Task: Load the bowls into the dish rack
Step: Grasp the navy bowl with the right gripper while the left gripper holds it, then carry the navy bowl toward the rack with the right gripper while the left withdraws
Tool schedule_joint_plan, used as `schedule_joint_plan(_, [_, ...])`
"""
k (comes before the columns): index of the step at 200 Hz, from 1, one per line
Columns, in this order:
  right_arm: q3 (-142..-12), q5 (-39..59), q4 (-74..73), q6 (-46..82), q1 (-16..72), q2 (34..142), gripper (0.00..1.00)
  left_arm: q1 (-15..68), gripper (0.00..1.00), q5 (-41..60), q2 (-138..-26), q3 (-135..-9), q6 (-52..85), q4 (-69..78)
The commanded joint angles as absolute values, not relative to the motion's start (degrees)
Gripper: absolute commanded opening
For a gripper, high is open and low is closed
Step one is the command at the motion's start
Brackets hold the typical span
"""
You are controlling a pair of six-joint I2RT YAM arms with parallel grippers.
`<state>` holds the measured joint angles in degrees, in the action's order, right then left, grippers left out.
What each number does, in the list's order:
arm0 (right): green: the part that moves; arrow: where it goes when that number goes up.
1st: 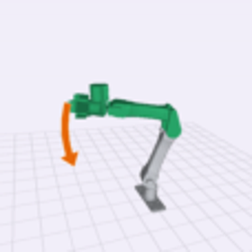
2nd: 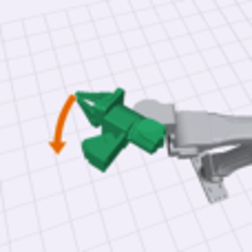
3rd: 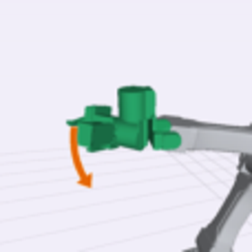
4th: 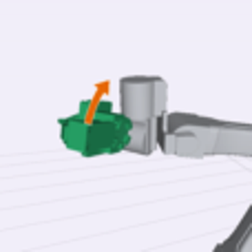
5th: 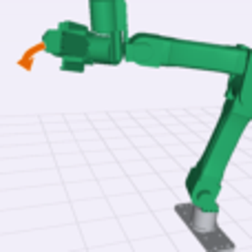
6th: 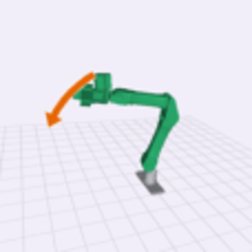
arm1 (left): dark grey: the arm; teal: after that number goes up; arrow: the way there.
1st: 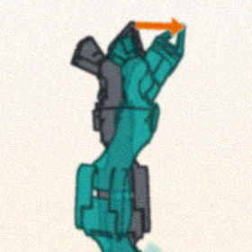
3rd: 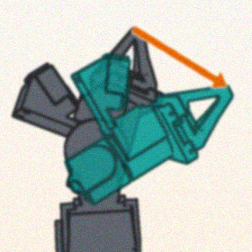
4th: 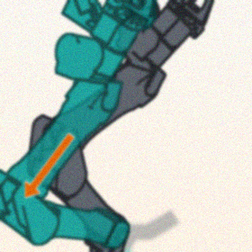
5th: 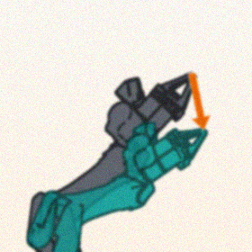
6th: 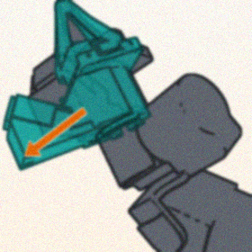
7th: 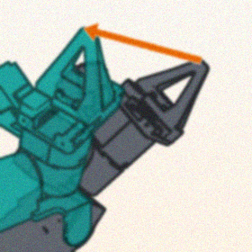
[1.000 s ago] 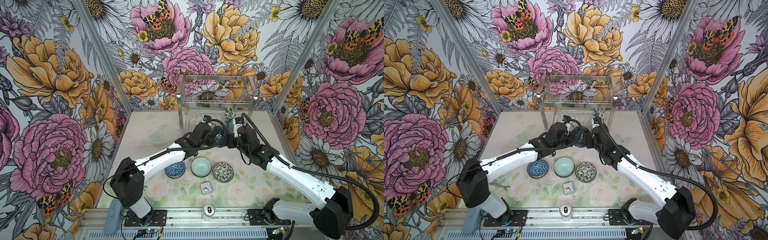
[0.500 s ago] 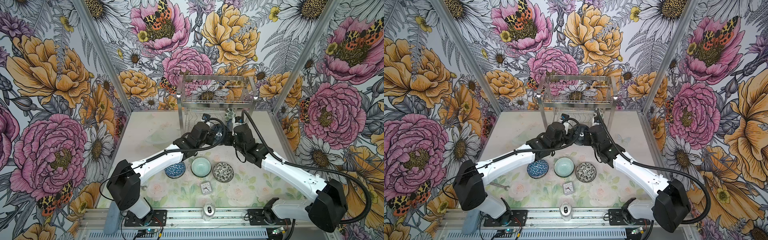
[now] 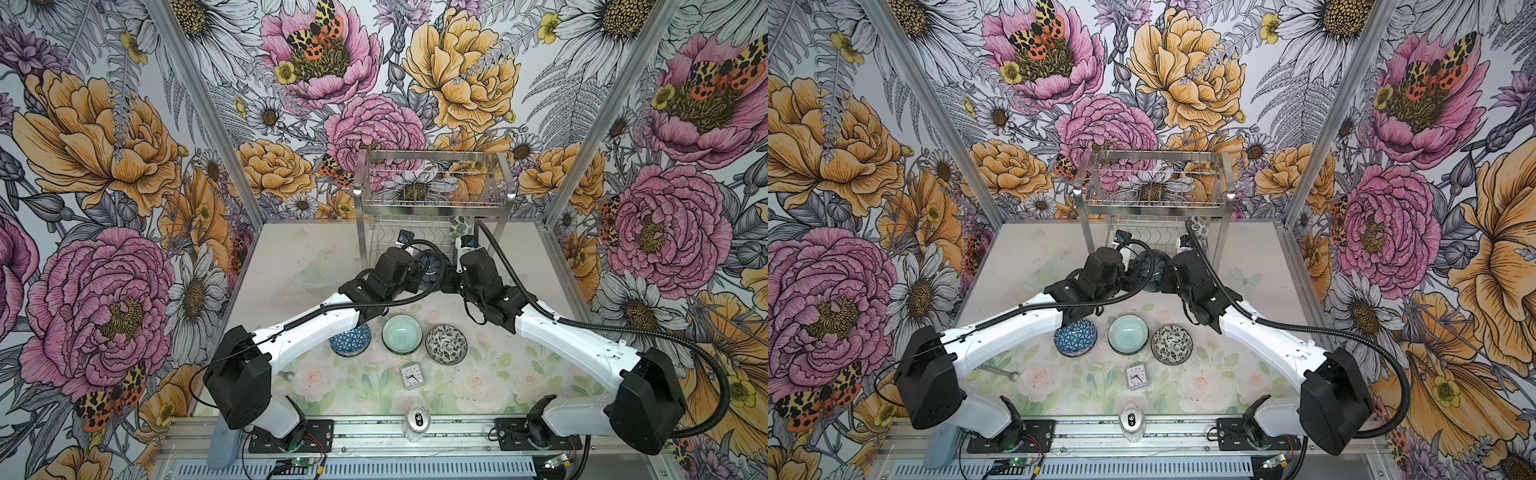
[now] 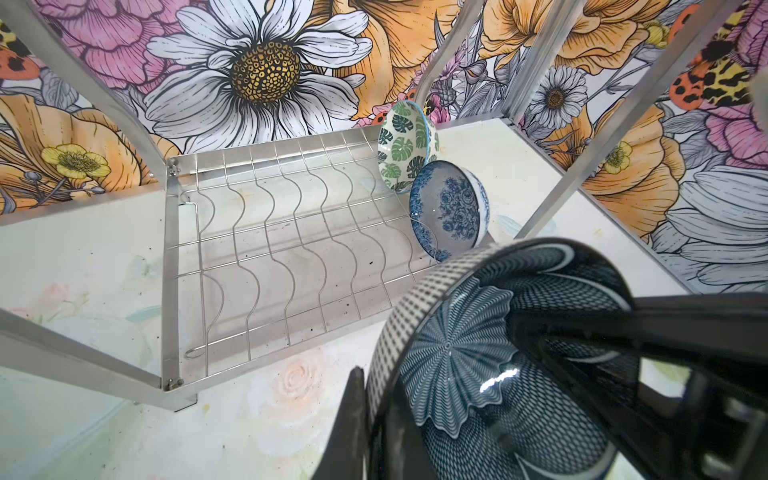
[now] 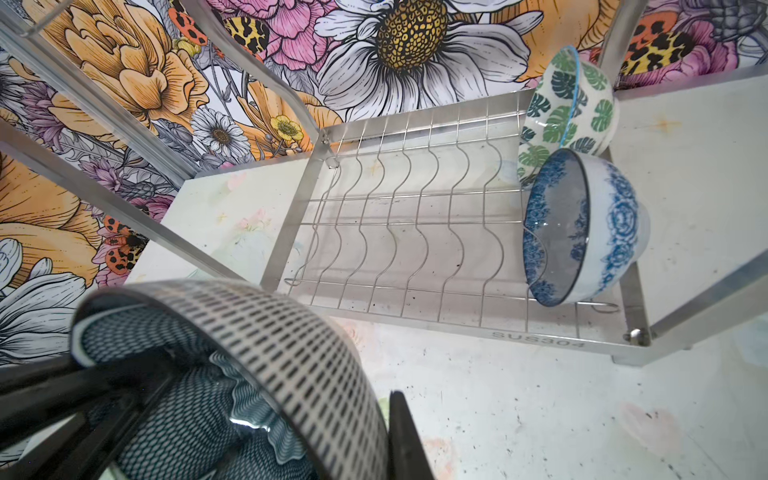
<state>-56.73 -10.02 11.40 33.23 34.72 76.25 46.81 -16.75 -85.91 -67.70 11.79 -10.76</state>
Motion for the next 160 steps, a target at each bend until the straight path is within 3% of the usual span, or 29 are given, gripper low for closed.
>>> schedule_joint_plan(1, [-58.3, -14.2, 9.3, 31.3, 34.5, 74.8, 0.00, 46.8, 0.56, -16.6, -80.4, -69.0, 11.8, -11.9])
schedule_joint_plan(13, [-59.1, -16.0, 9.6, 29.6, 34.5, 75.0, 0.00, 46.4, 0.95, -17.0, -78.8, -69.5, 9.9, -15.8])
schedule_joint_plan(16, [-59.4, -16.6, 9.7, 29.1, 34.6, 75.1, 0.00, 46.2, 0.98, -17.0, -78.3, -69.7, 9.3, -16.9])
schedule_joint_plan(84, [-67.2, -37.2, 13.5, 15.1, 37.7, 81.9, 0.00, 34.7, 0.99, -12.4, -65.6, -66.1, 0.1, -35.1])
schedule_joint_plan(160, [-79.0, -57.2, 12.0, -1.6, 39.2, 100.0, 0.00, 22.9, 0.99, -4.9, -58.1, -60.2, 1.1, -32.9])
